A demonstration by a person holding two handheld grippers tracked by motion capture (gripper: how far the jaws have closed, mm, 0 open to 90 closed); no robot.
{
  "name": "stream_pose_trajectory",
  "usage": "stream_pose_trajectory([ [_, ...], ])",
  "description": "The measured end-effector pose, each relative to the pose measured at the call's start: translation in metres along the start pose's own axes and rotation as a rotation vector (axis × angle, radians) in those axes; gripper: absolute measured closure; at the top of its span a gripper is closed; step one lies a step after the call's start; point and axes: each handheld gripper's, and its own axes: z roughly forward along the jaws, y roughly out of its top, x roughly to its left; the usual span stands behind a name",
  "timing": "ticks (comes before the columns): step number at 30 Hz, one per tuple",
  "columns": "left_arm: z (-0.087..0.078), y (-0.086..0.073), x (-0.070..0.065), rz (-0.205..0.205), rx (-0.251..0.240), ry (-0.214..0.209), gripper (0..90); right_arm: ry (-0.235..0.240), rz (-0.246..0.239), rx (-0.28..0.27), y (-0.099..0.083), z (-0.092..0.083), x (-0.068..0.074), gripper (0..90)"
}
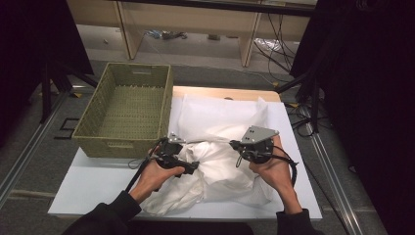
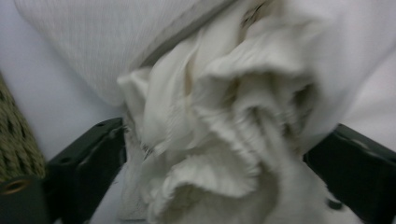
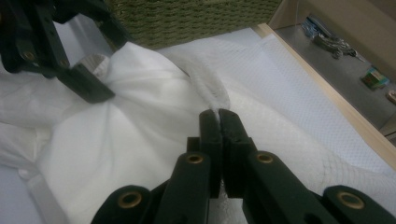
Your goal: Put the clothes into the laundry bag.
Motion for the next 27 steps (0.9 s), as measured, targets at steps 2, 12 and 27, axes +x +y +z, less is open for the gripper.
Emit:
stream_pose_trajectory([
  [2,0.011,-0.004,0.005,-0.055,0.062,-0.078,3.7,0.0,0.0,0.0,0.0,0.0,0.0,89.9],
  [12,0.001,0.013,-0.036,0.036,-0.062,-0.242,70.2,0.008,0.008,-0.015,0.0,0.0,-0.001,89.9],
  [27,0.045,0.037,-0.023,-0.055,-0.047,-0.138,47.0,0.034,0.002,-0.033,0.006,-0.007,0.003,89.9],
])
